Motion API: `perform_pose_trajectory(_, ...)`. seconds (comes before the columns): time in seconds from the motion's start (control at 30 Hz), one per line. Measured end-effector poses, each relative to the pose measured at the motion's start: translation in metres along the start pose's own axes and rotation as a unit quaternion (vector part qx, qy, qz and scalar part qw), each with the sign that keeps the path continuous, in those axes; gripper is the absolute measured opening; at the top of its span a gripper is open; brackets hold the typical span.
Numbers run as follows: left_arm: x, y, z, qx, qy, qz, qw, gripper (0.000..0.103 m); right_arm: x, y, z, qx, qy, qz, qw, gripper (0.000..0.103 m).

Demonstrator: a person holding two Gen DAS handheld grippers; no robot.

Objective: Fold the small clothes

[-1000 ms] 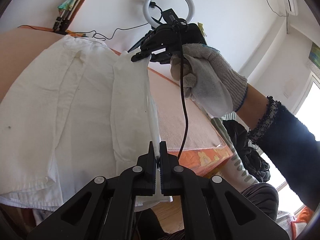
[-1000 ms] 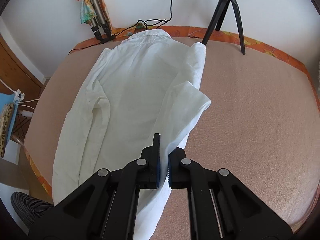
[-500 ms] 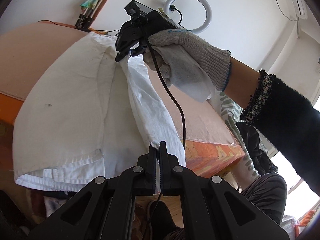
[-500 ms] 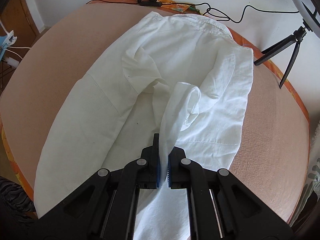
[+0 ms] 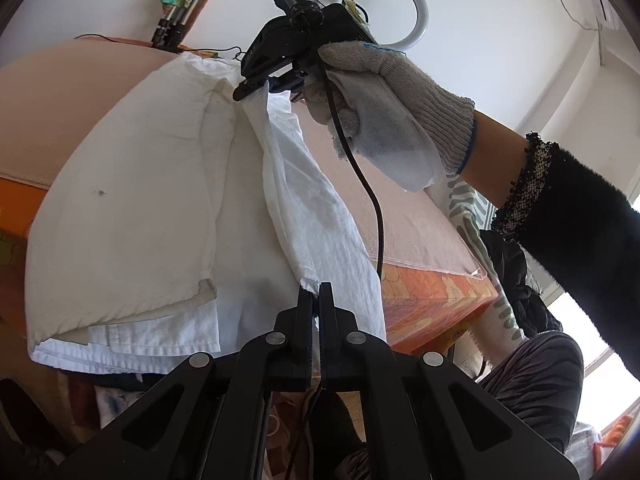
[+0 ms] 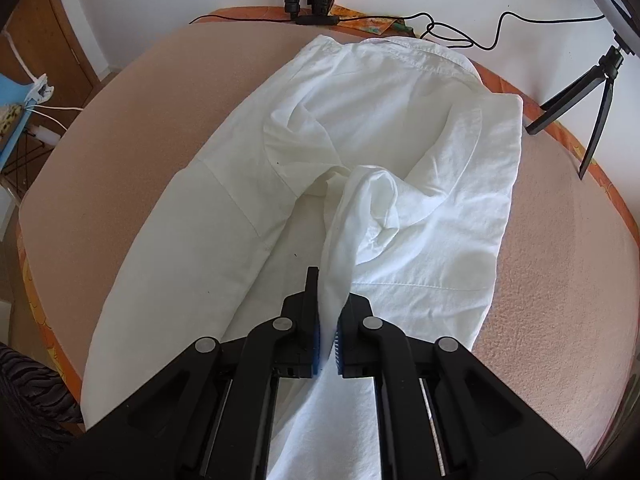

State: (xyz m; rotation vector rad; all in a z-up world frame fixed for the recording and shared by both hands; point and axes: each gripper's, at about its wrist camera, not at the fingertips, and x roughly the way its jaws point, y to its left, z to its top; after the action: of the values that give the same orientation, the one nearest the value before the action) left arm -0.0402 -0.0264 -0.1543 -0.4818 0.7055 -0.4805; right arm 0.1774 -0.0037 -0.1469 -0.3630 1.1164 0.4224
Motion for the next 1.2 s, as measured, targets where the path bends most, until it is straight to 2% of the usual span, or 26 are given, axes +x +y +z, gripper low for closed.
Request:
perform_pose_trajectory(0.03,-0.001,0.001,0.000,-0.002,-0.001,0.001,1.0000,0.001,-0.003,-0.002,0.000,0.007,-0.002,0.016,1.000,0.008)
perform_pose_trajectory(0.1,-0.001,0.002,0.000,-0.005,0.006,0.003,1.0000,0.001,-0.009,-0.006,-0.002,0.021,-0.004,0.056,0.998,0.019)
perform_pose_trajectory(0.17,-0.001,0.004,0.000,-0.009,0.010,0.010,0.9999,0.001,-0.015,-0.008,-0.004,0.031,-0.009,0.086,0.996,0.041)
perform_pose_trajectory(0.2,-0.003,0.006,0.000,-0.010,0.012,0.014,0.9998,0.003,-0.019,-0.008,-0.006,0.034,-0.011,0.098,0.995,0.043)
perform_pose_trajectory(0.27,-0.007,0.008,0.002,-0.013,0.018,0.026,0.9994,0.011,-0.026,-0.010,-0.007,0.034,-0.016,0.110,0.993,0.043)
perform_pose_trajectory(0.37,-0.017,0.014,0.005,-0.017,0.029,0.033,0.9989,0.011,-0.044,-0.025,-0.012,0.051,-0.038,0.125,0.990,0.043)
perform_pose_trajectory(0.47,-0.033,0.015,0.011,0.004,0.027,0.036,0.9990,0.011,-0.064,-0.055,-0.017,0.086,-0.063,0.140,0.984,0.043)
perform_pose_trajectory(0.63,-0.046,0.004,0.039,0.036,0.011,0.026,0.9990,0.011,-0.084,-0.109,-0.024,0.135,-0.098,0.123,0.978,0.043)
perform_pose_trajectory(0.77,-0.022,-0.005,0.069,0.088,0.031,0.009,0.9956,0.011,-0.078,-0.149,-0.019,0.178,-0.101,0.121,0.971,0.043)
perform_pose_trajectory(0.87,0.008,-0.007,0.086,0.118,0.064,-0.002,0.9909,0.011,-0.068,-0.162,-0.012,0.180,-0.103,0.103,0.973,0.043)
perform_pose_trajectory(1.03,0.053,-0.013,0.097,0.173,0.110,-0.008,0.9788,0.011,-0.033,-0.176,0.011,0.176,-0.093,0.109,0.974,0.043)
perform_pose_trajectory(1.2,0.080,0.002,0.097,0.174,0.139,-0.007,0.9750,0.011,0.014,-0.175,0.029,0.150,-0.074,0.119,0.979,0.043)
